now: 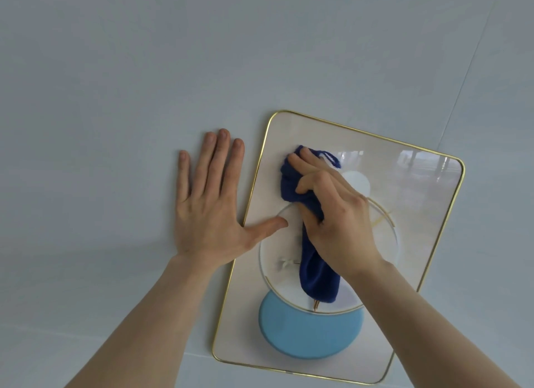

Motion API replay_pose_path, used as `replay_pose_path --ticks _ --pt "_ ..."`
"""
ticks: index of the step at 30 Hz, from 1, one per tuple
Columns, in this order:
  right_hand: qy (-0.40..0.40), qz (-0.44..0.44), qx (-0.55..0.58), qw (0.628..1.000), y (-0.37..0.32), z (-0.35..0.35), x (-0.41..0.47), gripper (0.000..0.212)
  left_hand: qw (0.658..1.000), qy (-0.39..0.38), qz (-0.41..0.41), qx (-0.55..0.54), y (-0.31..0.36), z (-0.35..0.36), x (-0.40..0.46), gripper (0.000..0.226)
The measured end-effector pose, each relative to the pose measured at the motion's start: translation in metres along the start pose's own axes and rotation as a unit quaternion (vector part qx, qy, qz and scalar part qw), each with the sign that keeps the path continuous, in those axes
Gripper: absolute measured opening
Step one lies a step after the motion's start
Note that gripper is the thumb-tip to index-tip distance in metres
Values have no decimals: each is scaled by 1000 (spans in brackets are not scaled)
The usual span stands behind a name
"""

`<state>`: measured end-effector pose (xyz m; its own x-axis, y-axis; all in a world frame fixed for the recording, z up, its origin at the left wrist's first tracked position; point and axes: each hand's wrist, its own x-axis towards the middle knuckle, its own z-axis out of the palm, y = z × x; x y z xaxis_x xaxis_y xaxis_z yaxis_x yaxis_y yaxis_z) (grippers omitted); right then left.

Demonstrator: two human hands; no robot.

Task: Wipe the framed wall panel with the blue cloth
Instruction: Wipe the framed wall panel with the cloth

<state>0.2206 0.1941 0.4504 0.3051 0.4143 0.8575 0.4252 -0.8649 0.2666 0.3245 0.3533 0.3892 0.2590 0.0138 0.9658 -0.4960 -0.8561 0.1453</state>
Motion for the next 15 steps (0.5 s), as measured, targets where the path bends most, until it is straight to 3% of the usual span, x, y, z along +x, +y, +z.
replay_pose_path --ticks 4,9,11,15 --pt "-64 -97 -22 993 0 1 21 10 1000 16 -1 3 0 2 0 126" --pt "-113 -140 -54 982 9 -11 5 29 1000 21 3 2 0 2 -1 125" --pt "-86 -113 -63 988 18 -22 -10 24 1000 5 3 3 0 1 0 126" --pt "36 23 -60 997 18 -23 -38 21 1000 -6 3 1 0 0 0 126"
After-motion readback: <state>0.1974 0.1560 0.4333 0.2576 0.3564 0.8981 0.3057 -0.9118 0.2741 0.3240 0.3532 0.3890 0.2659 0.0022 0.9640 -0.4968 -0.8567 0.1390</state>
